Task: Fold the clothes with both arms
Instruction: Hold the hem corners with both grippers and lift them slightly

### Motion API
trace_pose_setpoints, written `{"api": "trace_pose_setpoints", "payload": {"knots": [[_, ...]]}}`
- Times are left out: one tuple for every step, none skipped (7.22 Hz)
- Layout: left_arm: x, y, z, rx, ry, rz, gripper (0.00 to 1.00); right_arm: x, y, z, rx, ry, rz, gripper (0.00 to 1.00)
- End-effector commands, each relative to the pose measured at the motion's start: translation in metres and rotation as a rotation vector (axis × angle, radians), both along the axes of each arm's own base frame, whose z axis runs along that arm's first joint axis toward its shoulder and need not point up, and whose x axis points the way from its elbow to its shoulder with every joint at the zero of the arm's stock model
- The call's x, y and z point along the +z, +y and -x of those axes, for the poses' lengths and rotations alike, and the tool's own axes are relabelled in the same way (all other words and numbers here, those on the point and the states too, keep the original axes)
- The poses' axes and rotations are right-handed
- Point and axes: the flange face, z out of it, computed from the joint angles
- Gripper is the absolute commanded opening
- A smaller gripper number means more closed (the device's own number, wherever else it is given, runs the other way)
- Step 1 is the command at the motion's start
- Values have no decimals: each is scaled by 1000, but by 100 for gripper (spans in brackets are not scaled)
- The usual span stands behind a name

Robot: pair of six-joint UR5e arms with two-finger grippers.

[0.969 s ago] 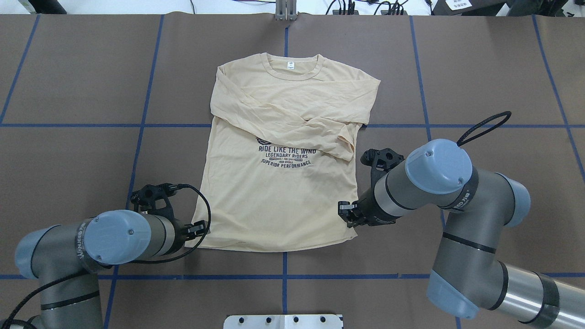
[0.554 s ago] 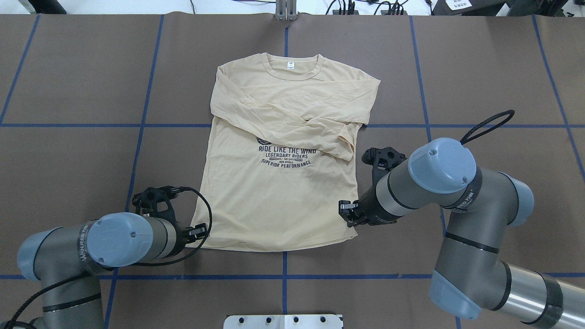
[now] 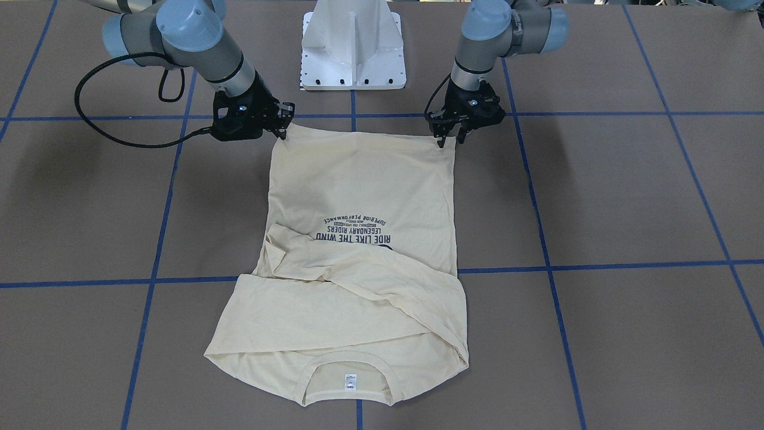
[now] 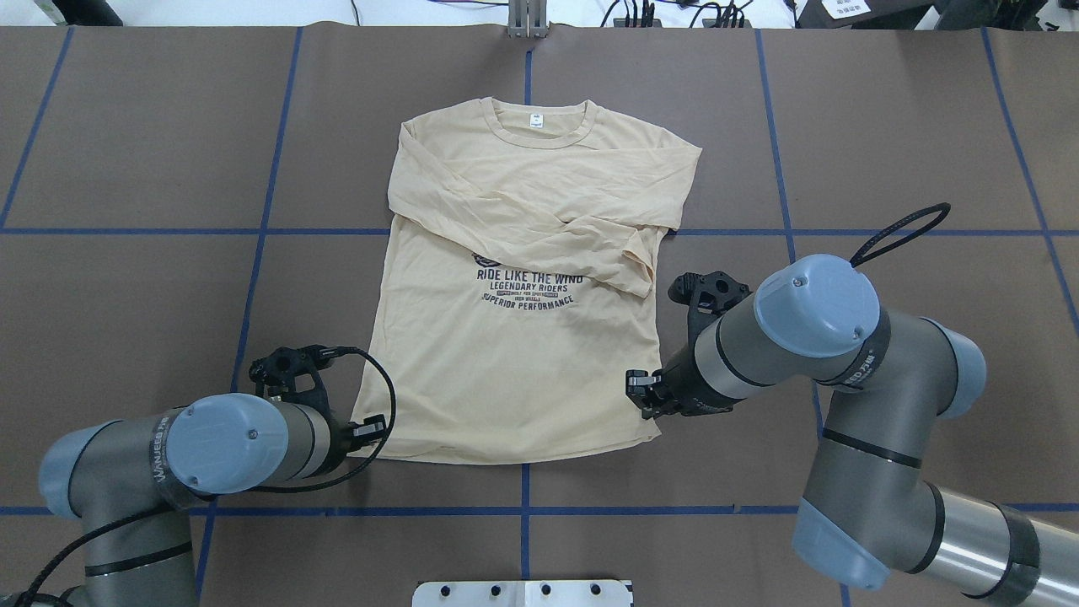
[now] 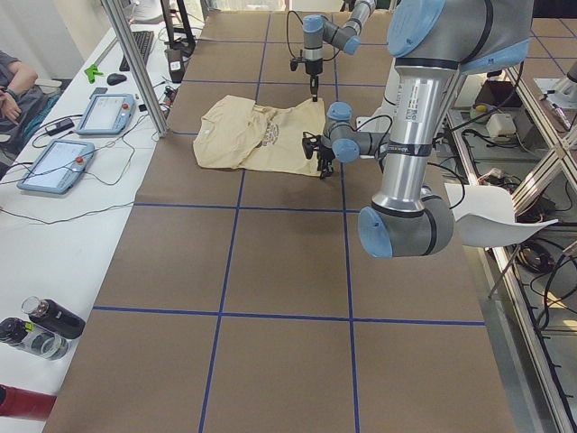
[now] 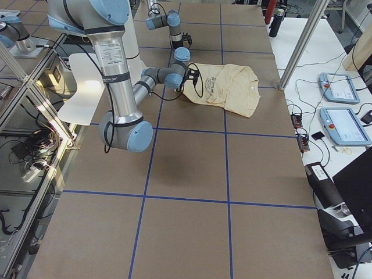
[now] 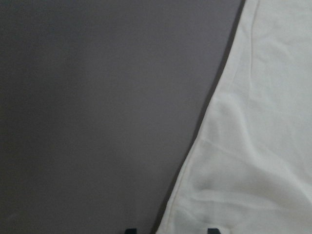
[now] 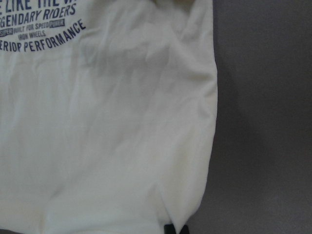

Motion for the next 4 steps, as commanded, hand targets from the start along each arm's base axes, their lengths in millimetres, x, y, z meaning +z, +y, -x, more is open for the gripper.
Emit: {"api": "trace_pose_setpoints", "payload": {"knots": [[-6,-1,-3,1,-9,3,19,0,0,0,0,1,1,0],[-17,-3,-7,0,-19,7,2,1,0,0,0,2,1,0],[-22,-3,-8,2,-21,7,0,0,0,0,0,1,1,0],[-25,-4,-6,2,-14,8,0,0,0,0,0,1,1,0]]}}
